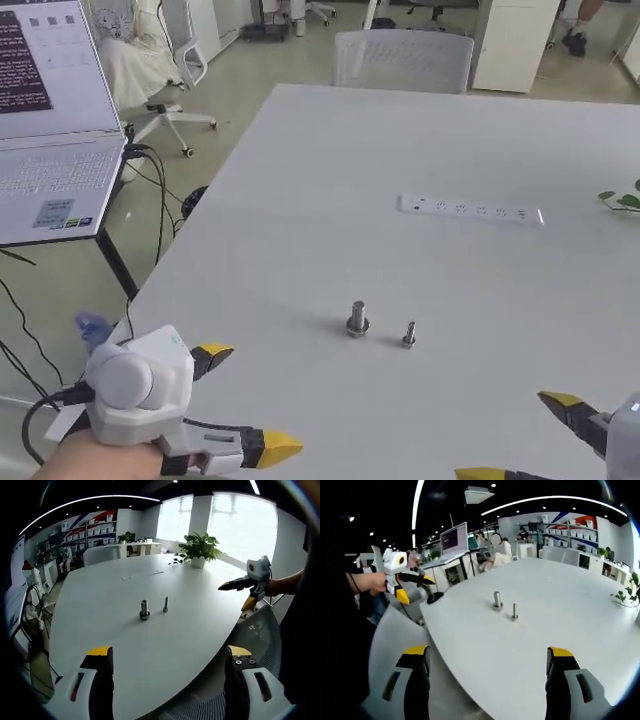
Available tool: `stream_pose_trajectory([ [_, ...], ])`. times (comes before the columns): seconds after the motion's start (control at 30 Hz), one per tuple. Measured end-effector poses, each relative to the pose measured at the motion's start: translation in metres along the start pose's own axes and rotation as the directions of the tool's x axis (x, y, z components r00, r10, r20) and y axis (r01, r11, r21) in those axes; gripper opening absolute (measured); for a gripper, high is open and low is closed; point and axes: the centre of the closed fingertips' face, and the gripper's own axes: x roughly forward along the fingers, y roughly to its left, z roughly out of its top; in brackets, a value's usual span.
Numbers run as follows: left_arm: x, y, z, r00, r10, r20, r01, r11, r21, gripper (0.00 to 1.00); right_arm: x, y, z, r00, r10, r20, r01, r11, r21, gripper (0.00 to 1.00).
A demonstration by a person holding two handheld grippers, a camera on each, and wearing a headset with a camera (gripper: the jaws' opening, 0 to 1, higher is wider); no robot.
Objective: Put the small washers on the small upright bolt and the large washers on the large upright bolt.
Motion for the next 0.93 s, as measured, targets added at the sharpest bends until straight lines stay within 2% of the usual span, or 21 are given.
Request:
stream_pose_trajectory([
  [0.37, 0.0029, -0.0026, 0.0024, 1.0, -0.006, -0.004, 0.006, 1.0, 0.008, 0.92, -0.0032, -0.0052, -0.0019, 1.0, -0.003, -0.003, 0.003, 1.0, 0.003, 0.98],
  [0.93, 0.0061, -0.006, 0.0006, 0.9997, -0.017, -0.018, 0.018, 1.0, 0.017, 0.91, -0.0013, -0.0025, -0.0061, 1.0, 0.0, -0.008, 0.001, 1.0, 0.014, 0.97],
])
